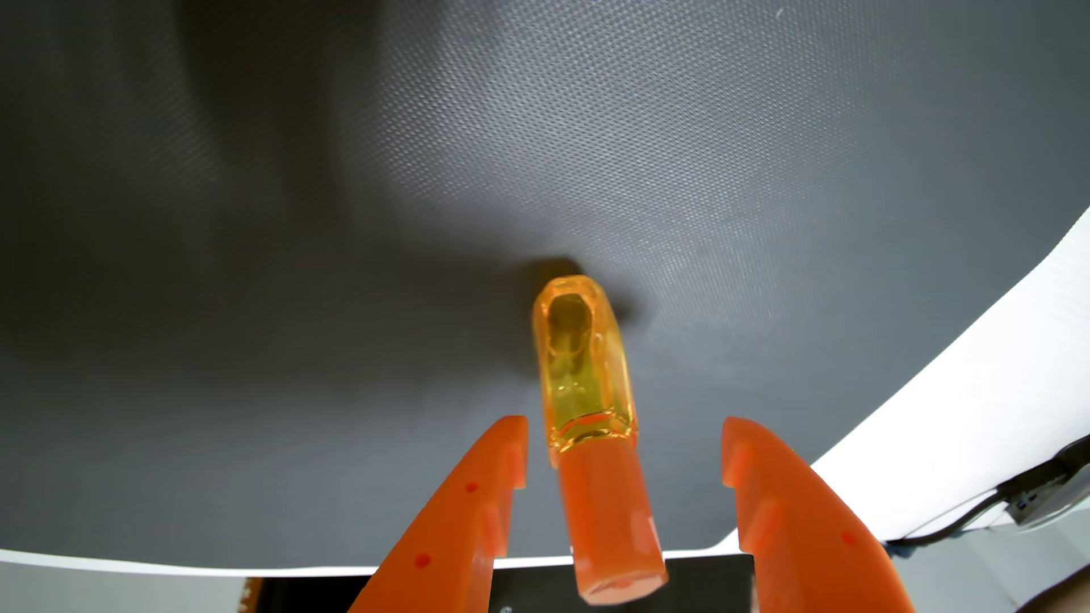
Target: Grab the eyedrops
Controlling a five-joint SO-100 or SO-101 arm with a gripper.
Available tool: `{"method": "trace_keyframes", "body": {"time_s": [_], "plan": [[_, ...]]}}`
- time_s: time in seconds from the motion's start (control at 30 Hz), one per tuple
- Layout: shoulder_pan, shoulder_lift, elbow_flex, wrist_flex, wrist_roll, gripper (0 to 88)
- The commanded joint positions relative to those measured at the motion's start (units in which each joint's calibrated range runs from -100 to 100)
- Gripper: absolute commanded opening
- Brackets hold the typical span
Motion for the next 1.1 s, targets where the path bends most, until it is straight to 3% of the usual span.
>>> {"method": "trace_keyframes", "body": {"time_s": [0.0,1.0,1.07], "plan": [[0.2,1.6,-4.5,1.4,0.1,19.0],[0.1,7.6,-7.9,3.9,-1.5,18.3],[0.1,7.6,-7.9,3.7,-1.5,15.4]]}}
